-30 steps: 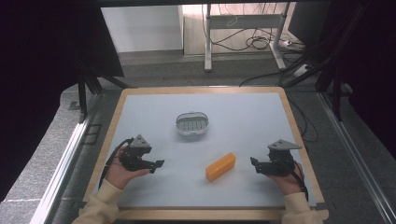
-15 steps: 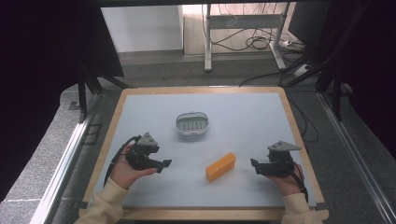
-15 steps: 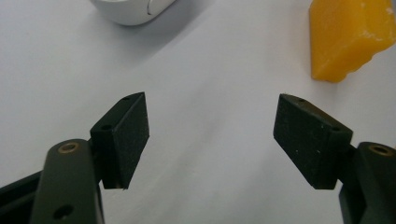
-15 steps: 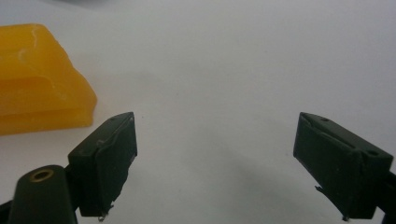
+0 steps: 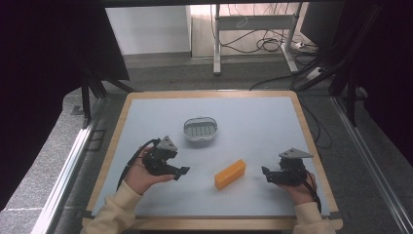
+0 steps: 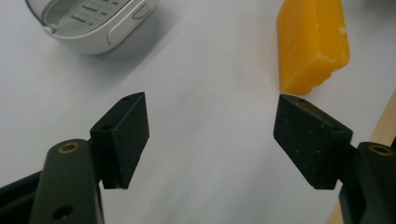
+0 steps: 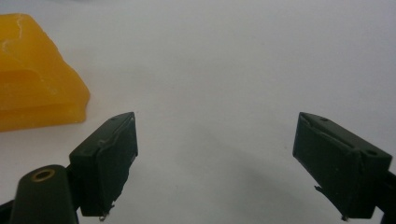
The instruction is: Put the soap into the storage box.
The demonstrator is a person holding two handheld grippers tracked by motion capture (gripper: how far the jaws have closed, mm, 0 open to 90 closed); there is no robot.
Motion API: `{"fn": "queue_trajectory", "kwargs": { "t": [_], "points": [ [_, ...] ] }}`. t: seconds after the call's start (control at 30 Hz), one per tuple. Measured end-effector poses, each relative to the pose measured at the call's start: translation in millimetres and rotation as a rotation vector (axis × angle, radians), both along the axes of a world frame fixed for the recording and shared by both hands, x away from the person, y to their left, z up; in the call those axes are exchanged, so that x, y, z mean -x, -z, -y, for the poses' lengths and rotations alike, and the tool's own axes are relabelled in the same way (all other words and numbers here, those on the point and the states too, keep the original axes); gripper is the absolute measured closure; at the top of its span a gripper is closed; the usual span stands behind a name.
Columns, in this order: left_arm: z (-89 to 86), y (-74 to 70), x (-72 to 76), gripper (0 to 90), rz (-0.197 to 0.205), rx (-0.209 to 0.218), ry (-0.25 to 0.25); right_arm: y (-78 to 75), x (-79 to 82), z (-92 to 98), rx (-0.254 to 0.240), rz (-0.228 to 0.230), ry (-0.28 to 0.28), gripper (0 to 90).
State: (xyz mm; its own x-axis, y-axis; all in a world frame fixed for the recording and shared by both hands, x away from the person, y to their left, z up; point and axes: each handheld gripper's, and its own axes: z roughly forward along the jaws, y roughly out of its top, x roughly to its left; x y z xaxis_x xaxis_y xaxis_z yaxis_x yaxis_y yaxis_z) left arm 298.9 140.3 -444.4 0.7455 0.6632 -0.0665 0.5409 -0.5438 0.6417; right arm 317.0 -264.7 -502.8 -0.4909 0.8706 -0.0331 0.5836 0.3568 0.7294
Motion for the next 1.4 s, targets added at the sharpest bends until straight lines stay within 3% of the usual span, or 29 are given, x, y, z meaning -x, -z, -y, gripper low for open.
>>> {"fn": "queue_trajectory", "kwargs": {
  "t": [0.37, 1.4],
  "points": [
    [30.9, -8.6, -4.2, 26.3, 0.008, -0.052, 0.051, 0.0, 0.4, 0.2, 0.004, -0.003, 0.006, 14.6],
    [81.2, -3.2, -14.9, 24.9, -0.015, -0.099, 0.107, 0.8, 0.4, 0.4, 0.019, -0.001, 0.01, 14.6]
  ]
}}
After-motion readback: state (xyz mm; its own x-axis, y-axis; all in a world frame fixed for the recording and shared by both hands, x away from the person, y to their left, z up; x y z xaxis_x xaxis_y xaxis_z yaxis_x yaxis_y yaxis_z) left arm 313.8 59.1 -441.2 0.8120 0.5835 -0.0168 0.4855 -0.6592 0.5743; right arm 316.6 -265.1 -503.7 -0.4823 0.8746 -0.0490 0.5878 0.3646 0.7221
